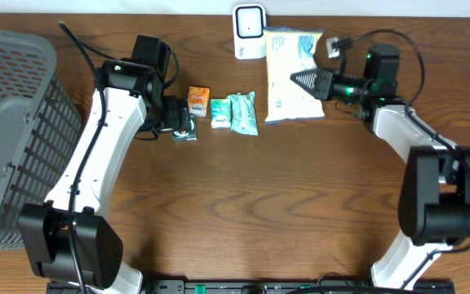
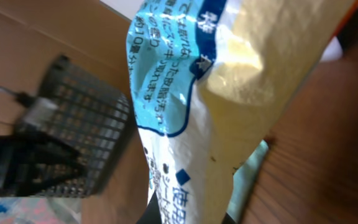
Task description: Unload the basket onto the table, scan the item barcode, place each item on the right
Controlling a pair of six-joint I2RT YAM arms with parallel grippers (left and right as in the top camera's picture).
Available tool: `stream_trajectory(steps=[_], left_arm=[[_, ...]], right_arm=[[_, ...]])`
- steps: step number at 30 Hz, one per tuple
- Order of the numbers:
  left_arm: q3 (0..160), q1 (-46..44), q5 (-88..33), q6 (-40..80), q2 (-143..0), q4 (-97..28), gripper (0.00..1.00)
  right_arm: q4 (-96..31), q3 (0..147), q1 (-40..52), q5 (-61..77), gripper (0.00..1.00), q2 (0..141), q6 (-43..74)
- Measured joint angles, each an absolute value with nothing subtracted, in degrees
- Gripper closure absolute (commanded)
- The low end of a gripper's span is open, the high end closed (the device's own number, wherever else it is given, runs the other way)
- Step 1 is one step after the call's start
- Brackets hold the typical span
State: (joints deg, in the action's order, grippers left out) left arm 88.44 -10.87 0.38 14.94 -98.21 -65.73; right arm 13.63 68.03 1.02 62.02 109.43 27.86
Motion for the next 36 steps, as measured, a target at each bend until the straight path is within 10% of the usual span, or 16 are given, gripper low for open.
stream_trajectory(steps=[36], left_arm=[[88.44, -10.87, 0.36, 14.94, -98.21, -65.73, 0.03]], right_arm=[[29.63, 68.14, 14.26, 64.73, 0.99, 98.06, 47.99]])
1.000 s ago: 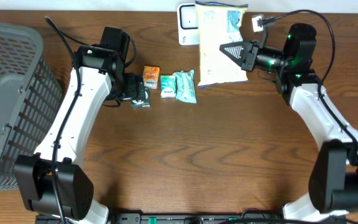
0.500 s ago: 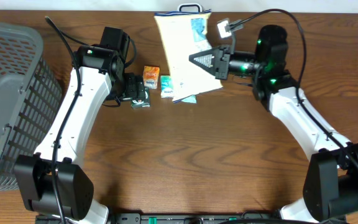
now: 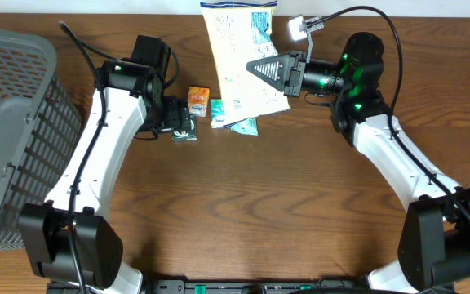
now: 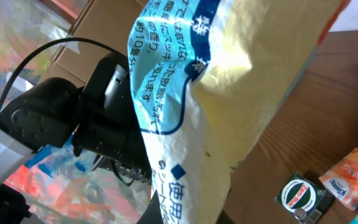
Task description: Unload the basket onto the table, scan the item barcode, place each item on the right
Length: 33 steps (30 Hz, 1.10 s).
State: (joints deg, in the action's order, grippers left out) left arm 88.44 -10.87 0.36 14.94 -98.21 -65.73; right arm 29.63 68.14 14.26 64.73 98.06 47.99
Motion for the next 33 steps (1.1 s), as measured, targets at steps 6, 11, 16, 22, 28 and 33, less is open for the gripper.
stream_trajectory(steps=[6, 11, 16, 22, 28, 33], left_arm=[[88.44, -10.87, 0.38, 14.94, -98.21, -65.73, 0.02], [88.44, -10.87, 0.36, 14.94, -98.21, -65.73, 0.02], [88.44, -10.87, 0.36, 14.94, -98.21, -65.73, 0.02], [88.44, -10.87, 0.36, 14.94, -98.21, -65.73, 0.02], [88.44, -10.87, 0.38, 14.94, -98.21, -65.73, 0.03], [88.44, -10.87, 0.36, 14.94, -98.21, -65.76, 0.03]], right_arm=[[29.61, 68.14, 14.26, 64.79, 0.99, 98.06, 48.80], [29.63, 68.14, 14.26, 65.49, 0.99, 98.06, 48.86], [29.63, 68.14, 14.26, 65.89, 0.99, 98.06, 48.86], [28.42, 68.14, 14.26, 66.02, 0.99, 98.06, 47.64], [12.60, 68.27, 14.33, 60.12, 0.99, 98.06, 38.72], [-7.90, 68.58, 14.13, 30.20, 0.99, 98.04, 21.96]])
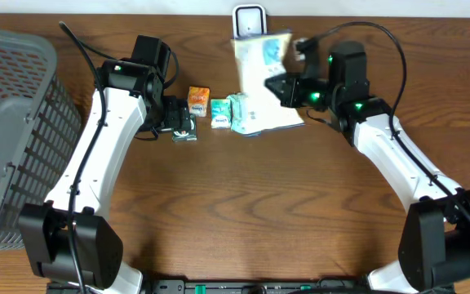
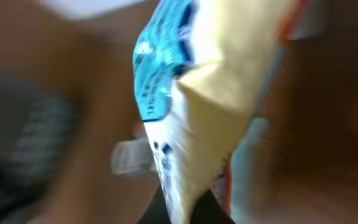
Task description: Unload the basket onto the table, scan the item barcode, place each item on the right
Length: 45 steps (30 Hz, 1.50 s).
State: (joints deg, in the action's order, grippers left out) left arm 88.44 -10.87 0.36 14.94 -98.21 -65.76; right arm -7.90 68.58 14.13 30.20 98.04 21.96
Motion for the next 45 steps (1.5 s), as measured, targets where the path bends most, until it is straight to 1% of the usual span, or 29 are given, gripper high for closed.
stream_trajectory(steps=[1, 2, 3, 8, 11, 13, 14, 15, 16, 18, 19, 20, 21, 22, 26, 31, 33, 35, 37, 39, 40, 43, 44, 45], left_arm=[[88.44, -10.87, 0.38, 14.94, -98.21, -65.78, 0.02], [88.44, -10.87, 0.36, 14.94, -98.21, -65.71, 0.02], [88.44, -10.87, 0.36, 14.94, -98.21, -65.73, 0.02], [88.44, -10.87, 0.36, 14.94, -98.21, -65.73, 0.02], [88.44, -10.87, 0.38, 14.94, -98.21, -65.71, 0.02], [88.44, -10.87, 0.36, 14.94, -98.21, -65.73, 0.02], [88.44, -10.87, 0.38, 14.94, -98.21, -65.71, 0.02], [88.44, -10.87, 0.36, 14.94, -98.21, -65.73, 0.02], [88.44, -10.87, 0.38, 14.94, -98.21, -65.73, 0.02], [88.44, -10.87, 0.38, 14.94, -98.21, -65.71, 0.02], [88.44, -10.87, 0.38, 14.94, -98.21, -65.73, 0.02], [88.44, -10.87, 0.36, 14.94, -98.21, -65.73, 0.03], [88.44, -10.87, 0.38, 14.94, -98.21, -65.73, 0.02], [88.44, -10.87, 0.38, 14.94, -98.21, -65.73, 0.02], [88.44, -10.87, 0.38, 14.94, -98.21, -65.73, 0.02], [88.44, -10.87, 0.36, 14.94, -98.21, -65.73, 0.02], [88.44, -10.87, 0.38, 14.94, -98.21, -65.73, 0.02], [88.44, -10.87, 0.38, 14.94, -98.21, -65.73, 0.02], [88.44, -10.87, 0.36, 14.94, -98.21, -65.73, 0.02], [88.44, -10.87, 0.36, 14.94, -98.21, -65.73, 0.02], [88.44, -10.87, 0.36, 14.94, -98.21, -65.73, 0.02], [88.44, -10.87, 0.38, 14.94, -98.21, -65.73, 0.02], [88.44, -10.87, 0.36, 14.94, -98.21, -65.73, 0.02], [88.44, -10.87, 0.36, 14.94, -98.21, -65.73, 0.02]], right_arm=[[-10.81, 68.51, 14.09, 21.23, 0.99, 98.08, 18.20], [-11.73, 68.51, 14.04, 16.60, 0.99, 98.08, 16.58], [-14.00, 68.51, 14.17, 6.55, 0.99, 98.08, 12.84], [-17.89, 68.51, 15.18, -21.50, 0.99, 98.08, 2.61], [-18.11, 68.51, 15.94, -31.88, 0.99, 98.08, -1.58], [-18.37, 68.51, 16.19, -34.72, 0.99, 98.08, -3.18], [-18.55, 68.51, 16.21, -35.05, 0.95, 98.08, -3.64], [-18.63, 68.51, 16.19, -35.31, 0.83, 98.08, -3.95], [-18.61, 68.51, 15.97, -35.40, 0.69, 98.08, -3.99], [-18.57, 68.51, 15.07, -35.38, 0.58, 98.08, -3.25], [-18.61, 68.51, 14.28, -34.89, 0.49, 98.08, -2.81], [-18.81, 68.51, 12.80, -33.45, 0.36, 98.08, -1.87], [-18.92, 68.51, 11.46, -31.77, 0.30, 98.08, -1.58], [-19.29, 68.51, 9.67, -29.12, 0.28, 98.08, -1.28], [-20.88, 68.51, -0.45, -14.68, 0.26, 98.08, 1.91], [-21.58, 68.51, -16.45, 6.85, 0.23, 98.21, 4.19], [-21.52, 68.51, -19.49, 10.46, 0.22, 99.02, 4.40], [-21.58, 68.51, -21.71, 13.19, 0.17, 101.27, 4.62], [-21.17, 68.51, -22.46, 15.73, 0.16, 104.51, 4.95], [-20.95, 68.51, -22.46, 17.69, 0.17, 108.27, 5.04], [-20.88, 68.51, -22.41, 18.20, 0.20, 109.73, 5.06], [-20.27, 68.51, -22.39, 20.71, 0.50, 113.25, 5.56], [-20.01, 68.60, -22.44, 22.04, 0.62, 113.49, 5.23], [-20.05, 68.60, -22.44, 23.05, 0.99, 113.56, 5.10]])
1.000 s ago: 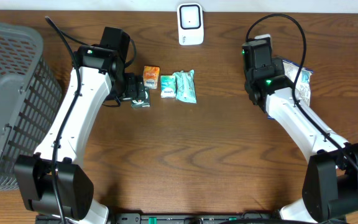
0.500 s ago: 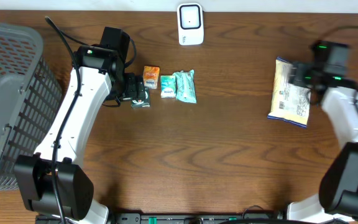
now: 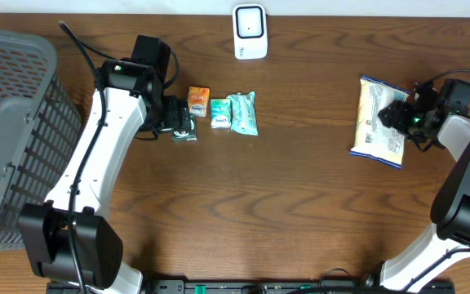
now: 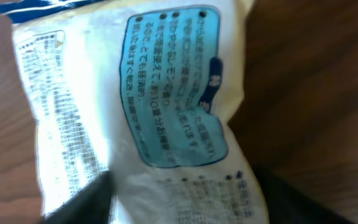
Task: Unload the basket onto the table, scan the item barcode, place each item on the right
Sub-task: 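Lower the bag onto the table at right and open the right gripper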
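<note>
The cream and blue bag (image 3: 379,121) lies flat on the table at the right, printed side up. In the right wrist view the bag (image 4: 166,112) fills the frame. My right gripper (image 3: 397,114) is at the bag's right edge and stands open, one dark finger (image 4: 79,202) on each side of the bag's near end. The white scanner (image 3: 250,20) stands at the back middle. My left gripper (image 3: 181,121) hovers at a small dark green item (image 3: 185,133); whether it is open or shut on that item cannot be told.
An orange packet (image 3: 198,97), a green and white packet (image 3: 220,112) and a teal tissue pack (image 3: 243,113) lie in a row left of centre. A grey mesh basket (image 3: 11,131) takes up the left edge.
The bag was held in my right gripper just below the scanner; now it lies flat on the table far to the right, and the gripper is open at its edge. The left arm has not moved.
My right gripper first held the bag flat near the scanner's right. Then it held the bag raised in front of the scanner, then lower by the tissue pack. Now the bag rests at the right, let go. The left arm stayed at the small dark item throughout.
</note>
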Controlling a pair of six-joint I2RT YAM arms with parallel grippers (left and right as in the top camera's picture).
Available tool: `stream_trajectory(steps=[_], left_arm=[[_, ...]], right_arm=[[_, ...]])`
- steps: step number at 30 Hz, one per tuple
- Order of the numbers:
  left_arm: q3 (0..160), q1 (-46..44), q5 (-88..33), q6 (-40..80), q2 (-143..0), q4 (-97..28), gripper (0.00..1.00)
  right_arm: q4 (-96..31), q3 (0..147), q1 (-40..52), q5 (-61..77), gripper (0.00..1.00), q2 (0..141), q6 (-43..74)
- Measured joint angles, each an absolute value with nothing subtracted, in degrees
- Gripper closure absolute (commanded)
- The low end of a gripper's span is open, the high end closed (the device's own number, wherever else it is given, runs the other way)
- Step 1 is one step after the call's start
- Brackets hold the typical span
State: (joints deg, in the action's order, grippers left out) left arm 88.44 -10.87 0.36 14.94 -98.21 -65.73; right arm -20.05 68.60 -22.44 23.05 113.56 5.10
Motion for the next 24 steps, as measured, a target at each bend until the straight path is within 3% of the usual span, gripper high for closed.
stream_trajectory(steps=[9, 17, 23, 24], left_arm=[[88.44, -10.87, 0.38, 14.94, -98.21, -65.73, 0.02], [88.44, -10.87, 0.36, 14.94, -98.21, -65.73, 0.02], [88.44, -10.87, 0.38, 14.94, -98.21, -65.73, 0.02], [88.44, -10.87, 0.38, 14.94, -98.21, -65.73, 0.02]], right_arm=[[-18.98, 68.23, -21.41, 35.77, 0.99, 110.69, 5.04], [-21.15, 68.60, -7.70, 18.00, 0.99, 92.36, 3.97], [-22.31, 68.86, 5.72, 3.44, 0.98, 93.49, 2.55], [-22.22, 68.84, 7.79, 1.06, 0.75, 94.67, 2.46]])
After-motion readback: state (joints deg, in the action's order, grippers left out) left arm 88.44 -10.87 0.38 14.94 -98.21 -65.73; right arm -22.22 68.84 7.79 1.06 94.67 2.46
